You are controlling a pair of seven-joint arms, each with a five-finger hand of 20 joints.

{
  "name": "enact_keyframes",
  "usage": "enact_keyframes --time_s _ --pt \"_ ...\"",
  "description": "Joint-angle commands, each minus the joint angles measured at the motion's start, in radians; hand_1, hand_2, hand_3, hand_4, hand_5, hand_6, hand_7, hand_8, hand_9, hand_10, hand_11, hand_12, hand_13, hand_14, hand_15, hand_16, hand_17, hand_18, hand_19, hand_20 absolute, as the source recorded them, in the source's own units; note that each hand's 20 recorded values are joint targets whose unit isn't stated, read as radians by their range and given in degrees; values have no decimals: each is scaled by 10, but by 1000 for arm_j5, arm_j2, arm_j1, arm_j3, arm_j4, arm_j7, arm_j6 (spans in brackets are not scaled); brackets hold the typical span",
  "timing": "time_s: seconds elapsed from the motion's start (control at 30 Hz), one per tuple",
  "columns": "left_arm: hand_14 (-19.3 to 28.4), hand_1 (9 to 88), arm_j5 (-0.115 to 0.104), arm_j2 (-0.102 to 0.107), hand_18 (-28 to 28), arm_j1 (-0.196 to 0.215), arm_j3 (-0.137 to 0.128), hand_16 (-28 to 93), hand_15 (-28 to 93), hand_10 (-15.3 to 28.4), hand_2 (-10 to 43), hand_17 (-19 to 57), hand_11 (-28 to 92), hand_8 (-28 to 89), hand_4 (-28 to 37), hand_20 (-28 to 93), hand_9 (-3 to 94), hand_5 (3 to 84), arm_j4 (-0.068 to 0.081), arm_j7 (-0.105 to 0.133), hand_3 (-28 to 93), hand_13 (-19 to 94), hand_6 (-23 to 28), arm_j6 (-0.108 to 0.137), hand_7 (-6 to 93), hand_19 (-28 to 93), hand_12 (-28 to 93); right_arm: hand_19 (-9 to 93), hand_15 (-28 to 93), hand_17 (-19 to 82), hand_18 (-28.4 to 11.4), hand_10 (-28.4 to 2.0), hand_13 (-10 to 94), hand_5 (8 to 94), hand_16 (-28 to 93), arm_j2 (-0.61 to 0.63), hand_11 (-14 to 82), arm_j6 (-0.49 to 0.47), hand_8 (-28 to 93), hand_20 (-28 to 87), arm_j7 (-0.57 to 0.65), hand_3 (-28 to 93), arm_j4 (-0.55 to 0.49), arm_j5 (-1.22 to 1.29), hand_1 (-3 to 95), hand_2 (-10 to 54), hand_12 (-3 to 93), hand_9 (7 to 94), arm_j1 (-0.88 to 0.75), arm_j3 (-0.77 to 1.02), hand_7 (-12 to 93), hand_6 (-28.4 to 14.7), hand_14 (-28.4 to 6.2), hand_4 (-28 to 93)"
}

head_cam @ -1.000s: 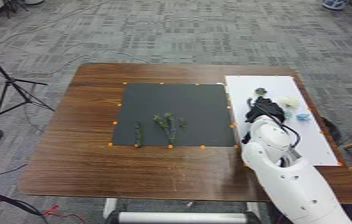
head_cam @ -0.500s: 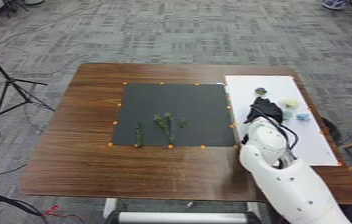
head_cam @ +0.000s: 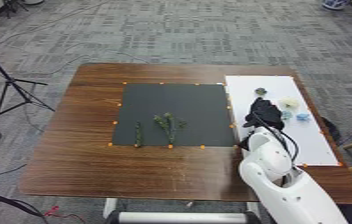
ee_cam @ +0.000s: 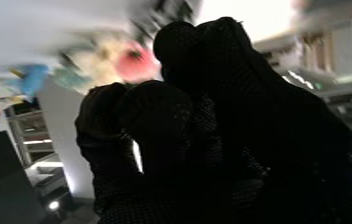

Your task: Arrange flowers

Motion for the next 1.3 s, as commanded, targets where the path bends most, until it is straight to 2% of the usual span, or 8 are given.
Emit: enact_keyframes --time_s 0.03,0.2,0.3,0.47,0.6,0.93,1.1,1.3 --pt "142 223 -13 8 118 17 0 -36 245 133 171 -48 112 -69 -283 109 286 364 -6 19 701 209 84 5 77 235 114 917 678 415 -271 -107 798 668 360 34 262 59 124 327 -49 730 -88 -42 656 -95 520 814 -7 -8 405 -38 -66 -283" --pt "142 222 -11 4 118 19 -2 -36 244 133 171 -49 113 -69 -283 109 286 363 -8 17 702 209 84 5 77 235 114 920 666 403 -282 -127 779 666 356 27 240 -196 145 315 23 684 -107 -40 577 -95 482 790 -12 29 310 -66 -85 -229" --pt "142 223 -10 1 118 23 -8 -35 244 133 171 -49 113 -69 -283 109 286 364 -10 15 700 209 84 4 77 236 114 920 665 384 -284 -202 750 649 331 31 282 -302 -53 322 35 688 -114 -7 427 -95 253 729 -31 61 192 -112 -100 -231" --pt "141 223 -8 -3 118 25 -15 -36 243 132 171 -49 112 -69 -283 109 285 362 -11 6 700 209 84 10 77 236 113 914 650 369 -284 -253 723 520 309 36 184 -333 -40 335 47 641 -93 -8 383 -95 195 680 -51 65 138 -152 -118 -245" --pt "141 223 -3 -7 118 18 -14 -35 243 133 171 -49 113 -69 -283 109 286 361 -9 -7 700 209 84 10 77 236 114 911 654 368 -284 -256 721 548 298 20 182 -362 -39 345 66 630 -62 10 381 -95 192 676 -47 68 83 -184 -120 -253" --pt "141 222 5 -3 118 4 -6 -35 244 134 172 -50 114 -69 -283 109 287 362 -4 -23 699 209 85 7 78 237 114 913 678 372 -284 -241 716 643 301 -24 222 -390 -48 365 54 589 52 25 420 -95 208 690 -21 44 88 -163 -121 -271" --pt "142 222 6 -6 118 2 -8 -35 244 134 172 -50 114 -69 -283 108 288 363 -5 -21 700 208 85 9 77 238 113 913 682 381 -284 -201 740 697 308 -29 262 -414 -59 369 38 684 72 46 498 -95 223 730 -23 49 136 -112 -108 -276" --pt "142 222 1 -9 118 10 -4 -35 244 134 172 -51 115 -68 -283 108 289 363 -9 -13 699 208 85 7 77 239 113 910 672 392 -284 -128 772 769 320 -38 143 -436 125 375 41 608 76 78 626 -95 415 838 -29 56 154 -76 -96 -269"
